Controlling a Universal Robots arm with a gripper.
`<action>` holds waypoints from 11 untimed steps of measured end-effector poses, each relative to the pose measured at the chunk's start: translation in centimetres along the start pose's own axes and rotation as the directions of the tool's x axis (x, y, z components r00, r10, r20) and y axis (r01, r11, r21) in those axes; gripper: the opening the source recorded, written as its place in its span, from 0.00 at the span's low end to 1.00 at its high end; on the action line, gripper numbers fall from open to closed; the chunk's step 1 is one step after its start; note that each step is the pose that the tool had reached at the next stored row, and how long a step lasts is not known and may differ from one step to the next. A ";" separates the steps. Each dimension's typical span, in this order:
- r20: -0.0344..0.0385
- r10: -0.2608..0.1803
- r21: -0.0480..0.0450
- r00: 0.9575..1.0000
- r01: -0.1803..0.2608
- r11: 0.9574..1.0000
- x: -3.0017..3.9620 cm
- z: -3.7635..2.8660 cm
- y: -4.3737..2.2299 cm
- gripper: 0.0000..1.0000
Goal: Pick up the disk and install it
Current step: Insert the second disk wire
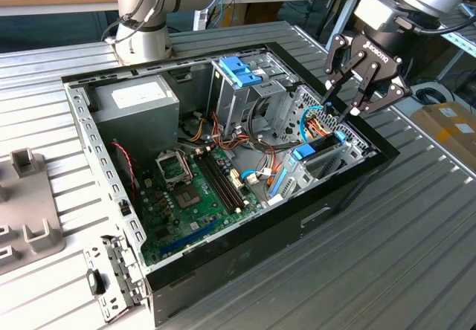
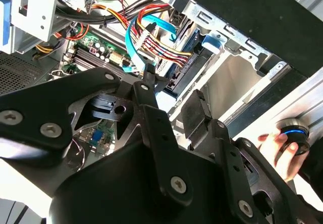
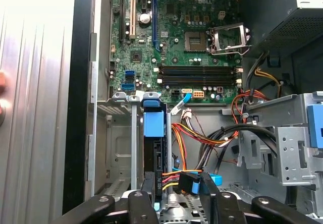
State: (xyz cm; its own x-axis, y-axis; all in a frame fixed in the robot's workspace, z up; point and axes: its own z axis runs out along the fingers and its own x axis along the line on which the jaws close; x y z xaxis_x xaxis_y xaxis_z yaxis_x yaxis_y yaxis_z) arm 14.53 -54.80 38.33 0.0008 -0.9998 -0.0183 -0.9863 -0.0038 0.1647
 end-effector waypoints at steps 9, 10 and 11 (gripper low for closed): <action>0.000 0.000 0.000 1.000 0.000 1.000 0.00 0.02 0.00 0.22; 0.000 0.000 0.000 1.000 0.000 1.000 0.00 0.02 0.00 0.11; 0.000 0.000 0.000 1.000 0.000 1.000 0.00 0.03 0.00 0.11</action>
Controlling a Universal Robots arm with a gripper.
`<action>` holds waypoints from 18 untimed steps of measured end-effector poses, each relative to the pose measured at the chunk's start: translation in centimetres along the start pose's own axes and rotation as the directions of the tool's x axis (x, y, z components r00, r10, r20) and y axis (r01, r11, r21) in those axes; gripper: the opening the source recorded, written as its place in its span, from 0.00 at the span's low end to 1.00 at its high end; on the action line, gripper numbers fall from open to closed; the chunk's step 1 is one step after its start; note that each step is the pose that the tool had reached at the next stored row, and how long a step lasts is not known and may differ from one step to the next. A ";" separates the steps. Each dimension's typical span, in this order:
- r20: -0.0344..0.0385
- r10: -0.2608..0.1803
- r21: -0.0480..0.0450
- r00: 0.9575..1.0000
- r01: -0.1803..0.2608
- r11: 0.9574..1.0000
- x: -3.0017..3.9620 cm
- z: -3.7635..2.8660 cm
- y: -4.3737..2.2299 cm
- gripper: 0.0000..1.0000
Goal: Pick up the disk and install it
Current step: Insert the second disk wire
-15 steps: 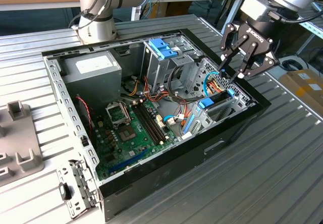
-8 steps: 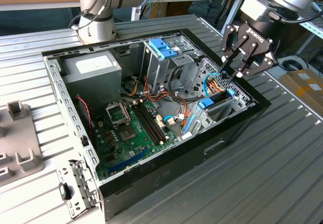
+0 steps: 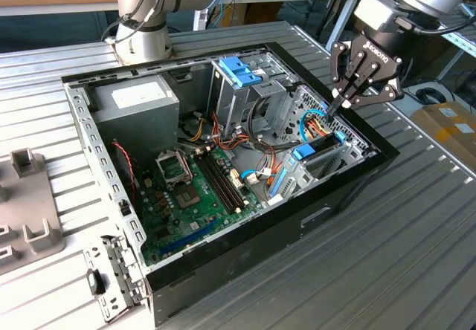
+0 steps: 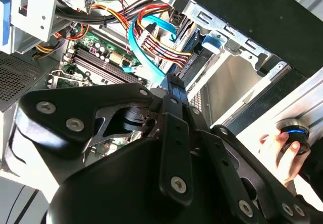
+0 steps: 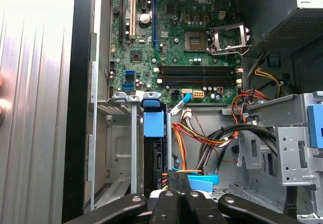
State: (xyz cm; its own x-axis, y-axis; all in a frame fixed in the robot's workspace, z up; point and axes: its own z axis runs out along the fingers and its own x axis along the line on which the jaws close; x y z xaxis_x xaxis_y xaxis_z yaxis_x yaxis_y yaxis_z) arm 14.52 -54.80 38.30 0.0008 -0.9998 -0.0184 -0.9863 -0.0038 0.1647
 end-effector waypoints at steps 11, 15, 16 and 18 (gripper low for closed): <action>0.000 0.000 0.000 1.000 0.000 1.000 0.00 0.02 0.00 0.24; 0.000 0.000 0.000 1.000 0.000 1.000 0.00 0.03 -0.01 0.24; 0.000 0.000 0.000 1.000 0.000 1.000 0.00 0.04 -0.01 0.24; 0.000 0.000 0.000 1.000 0.000 1.000 0.00 0.18 -0.03 0.24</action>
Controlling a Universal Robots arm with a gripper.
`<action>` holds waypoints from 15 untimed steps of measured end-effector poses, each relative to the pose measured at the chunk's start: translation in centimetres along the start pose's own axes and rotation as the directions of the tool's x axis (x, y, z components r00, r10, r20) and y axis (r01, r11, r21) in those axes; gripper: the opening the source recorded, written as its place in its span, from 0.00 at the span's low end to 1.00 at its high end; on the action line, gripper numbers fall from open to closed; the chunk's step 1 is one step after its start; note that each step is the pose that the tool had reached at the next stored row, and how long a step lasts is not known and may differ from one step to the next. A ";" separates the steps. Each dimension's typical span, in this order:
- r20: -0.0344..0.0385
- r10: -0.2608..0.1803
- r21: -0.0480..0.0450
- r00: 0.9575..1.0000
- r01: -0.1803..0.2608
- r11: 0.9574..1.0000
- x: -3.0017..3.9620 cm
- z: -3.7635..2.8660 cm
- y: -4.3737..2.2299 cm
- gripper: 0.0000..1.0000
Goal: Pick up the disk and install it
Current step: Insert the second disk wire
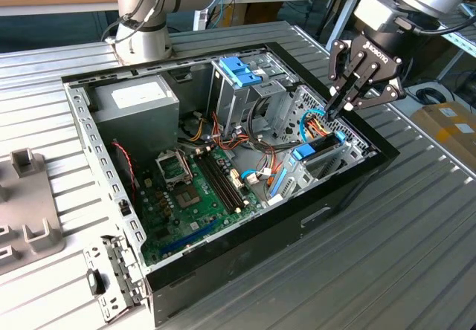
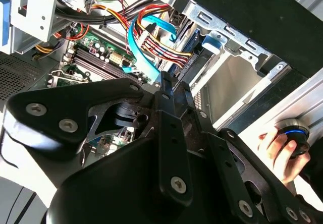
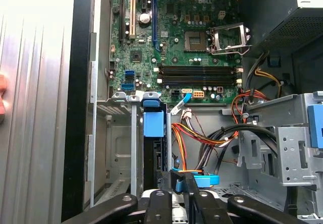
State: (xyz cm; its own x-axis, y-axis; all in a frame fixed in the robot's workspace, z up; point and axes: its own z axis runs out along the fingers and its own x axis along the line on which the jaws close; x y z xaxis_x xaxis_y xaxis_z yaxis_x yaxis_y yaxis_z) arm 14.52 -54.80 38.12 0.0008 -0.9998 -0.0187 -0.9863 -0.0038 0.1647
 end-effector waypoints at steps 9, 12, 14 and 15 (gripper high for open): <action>0.000 0.000 0.000 1.000 0.000 1.000 0.01 0.29 -0.05 0.24; 0.000 0.000 0.000 1.000 0.000 1.000 0.01 0.30 -0.05 0.11; 0.000 0.000 0.000 1.000 0.000 1.000 0.01 0.30 -0.05 0.11; 0.000 0.000 0.000 1.000 0.000 1.000 0.01 0.30 -0.05 0.11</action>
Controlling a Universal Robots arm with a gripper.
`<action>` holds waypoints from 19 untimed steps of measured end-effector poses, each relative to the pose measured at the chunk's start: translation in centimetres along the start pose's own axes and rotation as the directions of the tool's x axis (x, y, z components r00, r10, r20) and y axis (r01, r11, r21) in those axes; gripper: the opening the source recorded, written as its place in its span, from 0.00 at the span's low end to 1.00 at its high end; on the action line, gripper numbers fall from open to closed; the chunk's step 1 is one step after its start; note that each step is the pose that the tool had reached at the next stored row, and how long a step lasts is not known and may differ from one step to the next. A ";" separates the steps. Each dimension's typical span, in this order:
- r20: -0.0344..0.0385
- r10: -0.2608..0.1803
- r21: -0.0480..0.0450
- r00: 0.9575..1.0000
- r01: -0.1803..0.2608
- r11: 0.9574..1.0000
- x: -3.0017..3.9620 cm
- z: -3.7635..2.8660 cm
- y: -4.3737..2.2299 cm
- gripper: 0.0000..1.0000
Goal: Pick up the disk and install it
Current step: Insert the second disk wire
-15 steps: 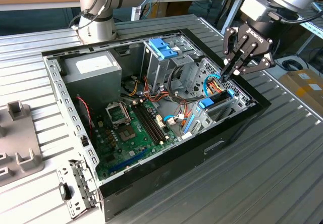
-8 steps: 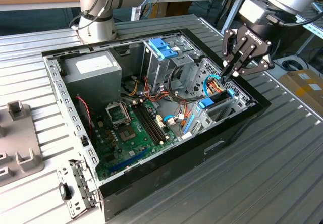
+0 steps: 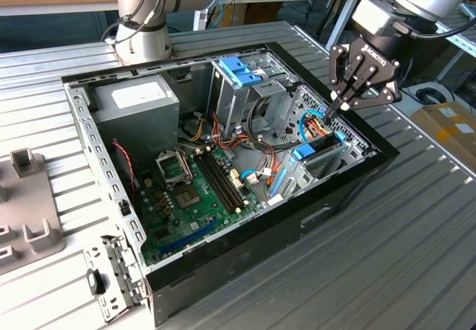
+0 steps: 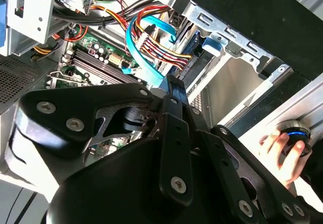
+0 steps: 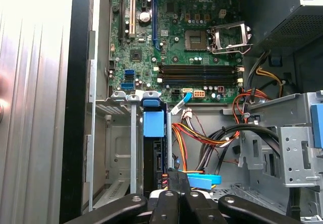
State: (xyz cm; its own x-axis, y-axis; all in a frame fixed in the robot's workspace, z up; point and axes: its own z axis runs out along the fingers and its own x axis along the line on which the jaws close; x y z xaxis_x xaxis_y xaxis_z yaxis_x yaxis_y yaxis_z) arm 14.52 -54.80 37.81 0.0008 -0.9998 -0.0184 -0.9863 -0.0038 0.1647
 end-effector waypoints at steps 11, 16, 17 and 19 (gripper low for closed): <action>0.000 0.000 0.000 1.000 0.000 1.000 0.00 0.01 0.00 0.36; -0.004 0.001 0.000 1.000 -0.001 1.000 -0.04 0.28 -0.04 0.36; -0.004 0.001 0.000 1.000 -0.001 1.000 -0.05 0.39 -0.06 0.36; -0.004 0.001 0.000 1.000 -0.001 1.000 -0.05 0.46 -0.07 0.36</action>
State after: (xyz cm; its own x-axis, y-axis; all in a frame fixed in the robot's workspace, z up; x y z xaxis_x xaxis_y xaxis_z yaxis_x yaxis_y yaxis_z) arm 14.52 -54.74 37.34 0.0008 -0.9999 -0.0145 -0.9863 -0.0031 0.1647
